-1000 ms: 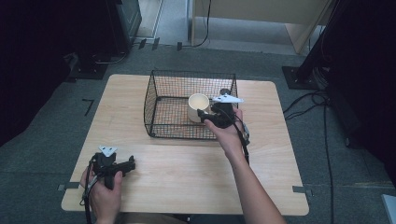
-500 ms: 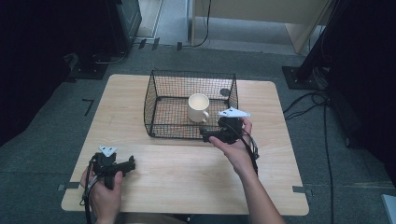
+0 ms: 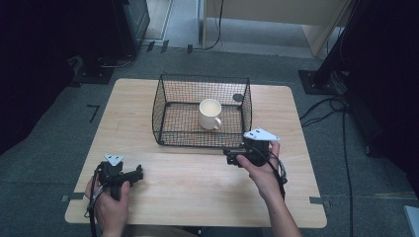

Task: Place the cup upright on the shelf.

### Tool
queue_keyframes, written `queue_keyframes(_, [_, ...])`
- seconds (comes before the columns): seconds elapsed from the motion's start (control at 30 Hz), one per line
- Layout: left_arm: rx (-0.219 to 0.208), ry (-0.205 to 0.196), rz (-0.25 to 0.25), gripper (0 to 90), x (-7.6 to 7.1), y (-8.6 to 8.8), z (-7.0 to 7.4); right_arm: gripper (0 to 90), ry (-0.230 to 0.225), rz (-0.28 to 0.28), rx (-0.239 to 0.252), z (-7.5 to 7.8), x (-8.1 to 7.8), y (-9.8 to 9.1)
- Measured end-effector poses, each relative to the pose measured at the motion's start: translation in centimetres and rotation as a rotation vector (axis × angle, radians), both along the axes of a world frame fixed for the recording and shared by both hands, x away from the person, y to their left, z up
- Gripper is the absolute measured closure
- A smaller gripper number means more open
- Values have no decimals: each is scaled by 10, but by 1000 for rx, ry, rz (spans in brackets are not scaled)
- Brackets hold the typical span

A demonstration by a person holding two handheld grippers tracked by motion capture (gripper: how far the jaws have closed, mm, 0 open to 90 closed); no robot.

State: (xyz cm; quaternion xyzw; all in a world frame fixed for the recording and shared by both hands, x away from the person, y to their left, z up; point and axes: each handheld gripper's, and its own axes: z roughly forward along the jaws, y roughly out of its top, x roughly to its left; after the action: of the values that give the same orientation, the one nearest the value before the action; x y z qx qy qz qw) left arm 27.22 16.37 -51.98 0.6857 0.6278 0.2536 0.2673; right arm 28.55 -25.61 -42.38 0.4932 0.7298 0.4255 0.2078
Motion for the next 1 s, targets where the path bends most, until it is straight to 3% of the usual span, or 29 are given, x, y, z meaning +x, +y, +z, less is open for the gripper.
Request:
queue_keyframes(0.3, [0,0,1,0,0,0,0,0,5,-59,2,-17,-17,-29])
queue_keyframes(0.73, [0,0,0,0,0,0,0,0,46,-157,11,-48,-39,-77])
queue_keyframes(1.0, [0,0,0,0,0,0,0,0,84,-221,-12,-68,-49,-104])
